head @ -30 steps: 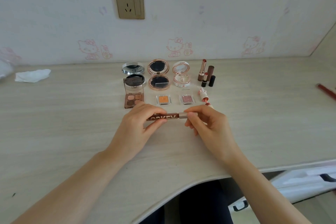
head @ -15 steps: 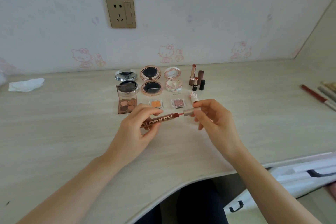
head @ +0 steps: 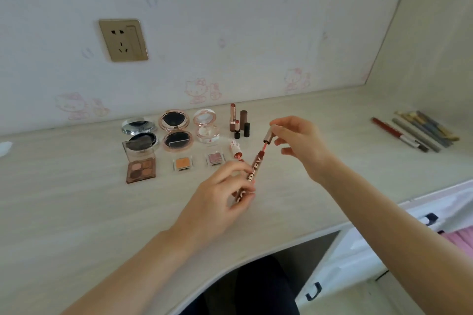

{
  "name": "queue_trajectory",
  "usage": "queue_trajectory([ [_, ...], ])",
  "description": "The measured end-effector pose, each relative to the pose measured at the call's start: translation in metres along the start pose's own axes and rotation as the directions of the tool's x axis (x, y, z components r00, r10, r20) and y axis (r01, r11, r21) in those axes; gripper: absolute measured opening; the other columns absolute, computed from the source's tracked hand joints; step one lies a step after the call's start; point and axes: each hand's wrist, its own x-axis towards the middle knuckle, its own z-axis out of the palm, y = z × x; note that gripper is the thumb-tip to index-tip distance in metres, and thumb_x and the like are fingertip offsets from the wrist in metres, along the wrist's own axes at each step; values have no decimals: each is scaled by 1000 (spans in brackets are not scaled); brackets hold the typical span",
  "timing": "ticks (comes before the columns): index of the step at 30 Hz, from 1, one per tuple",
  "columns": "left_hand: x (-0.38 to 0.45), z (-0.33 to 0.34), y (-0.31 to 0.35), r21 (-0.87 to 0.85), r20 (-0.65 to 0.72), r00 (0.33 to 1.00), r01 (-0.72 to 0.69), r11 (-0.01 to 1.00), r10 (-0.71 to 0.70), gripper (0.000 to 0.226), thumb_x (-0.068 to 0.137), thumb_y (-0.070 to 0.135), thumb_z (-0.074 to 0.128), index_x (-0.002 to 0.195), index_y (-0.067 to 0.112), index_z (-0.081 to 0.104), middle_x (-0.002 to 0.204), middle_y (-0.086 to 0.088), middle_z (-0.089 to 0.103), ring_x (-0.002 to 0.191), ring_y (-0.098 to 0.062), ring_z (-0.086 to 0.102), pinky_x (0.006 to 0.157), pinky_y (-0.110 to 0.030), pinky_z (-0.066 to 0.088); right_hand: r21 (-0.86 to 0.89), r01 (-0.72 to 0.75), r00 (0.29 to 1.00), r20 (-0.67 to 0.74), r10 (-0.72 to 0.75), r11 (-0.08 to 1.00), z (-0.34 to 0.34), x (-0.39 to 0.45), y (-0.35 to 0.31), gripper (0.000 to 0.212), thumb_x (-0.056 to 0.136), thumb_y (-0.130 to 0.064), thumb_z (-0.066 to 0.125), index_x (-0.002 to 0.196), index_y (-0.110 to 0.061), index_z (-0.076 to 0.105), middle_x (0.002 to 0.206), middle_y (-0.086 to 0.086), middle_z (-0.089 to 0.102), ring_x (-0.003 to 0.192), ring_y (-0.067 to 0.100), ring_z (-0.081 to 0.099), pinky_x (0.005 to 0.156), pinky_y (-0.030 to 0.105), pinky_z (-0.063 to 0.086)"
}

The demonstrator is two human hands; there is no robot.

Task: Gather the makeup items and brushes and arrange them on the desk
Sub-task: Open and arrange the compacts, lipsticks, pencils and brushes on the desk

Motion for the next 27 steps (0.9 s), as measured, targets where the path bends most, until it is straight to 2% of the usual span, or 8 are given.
queue_trajectory([
  [2,5,10,1,-6,46,999,14,1000,-14,15,84,23,70,96,13,69,123,10,51,104,1,57,87,-20,50,-38,1,1000,-3,-1,999,-4,9,-1,8,89,-17,61,94,-18,67,82,-2,70,70,10,60,61,24,48],
  [5,14,24,3,19,159,987,10,1000,-13,32,82,29,73,111,16,67,134,10,45,109,1,53,93,-22,47,-80,-8,1000,-7,7,997,-11,22,-2,5,87,-18,62,88,-19,67,72,-8,69,68,9,58,57,21,46],
  [8,22,35,6,96,222,975,-57,994,34,36,85,22,70,119,15,63,138,8,46,119,-5,52,97,-27,47,-150,-22,1000,2,23,988,-16,34,-1,5,84,-18,63,86,-19,68,68,-9,68,67,8,57,55,18,46],
  [11,28,41,9,201,230,966,-166,966,118,32,82,15,72,113,10,66,127,0,59,109,-15,60,89,-31,53,-212,-52,998,16,57,976,-17,42,4,4,82,-17,65,84,-18,68,66,-9,66,65,7,57,53,17,47],
  [13,32,44,9,314,216,954,-268,911,206,28,78,18,77,104,10,70,115,-2,66,99,-19,62,78,-34,55,-237,-63,996,39,74,969,-15,45,8,3,81,-17,65,81,-19,68,62,-11,66,62,7,56,52,16,46],
  [15,33,46,7,377,212,948,-304,875,238,26,77,24,77,100,13,71,111,0,68,97,-20,61,73,-33,53,-259,-68,995,51,84,963,-13,49,12,3,81,-18,66,79,-19,68,65,-9,66,62,8,56,52,17,46],
  [21,30,48,2,371,233,951,-280,885,203,28,83,28,71,107,13,70,114,-2,66,107,-20,58,87,-32,51,-347,-84,990,79,118,934,2,58,18,5,80,-16,64,80,-16,70,72,-2,67,67,12,56,57,22,47],
  [27,27,46,-2,384,214,963,-239,892,166,25,85,27,66,104,11,72,111,-2,67,104,-19,59,92,-28,47,-401,-77,983,124,137,913,18,67,21,9,80,-15,65,84,-12,72,79,2,67,70,13,56,58,23,47],
])
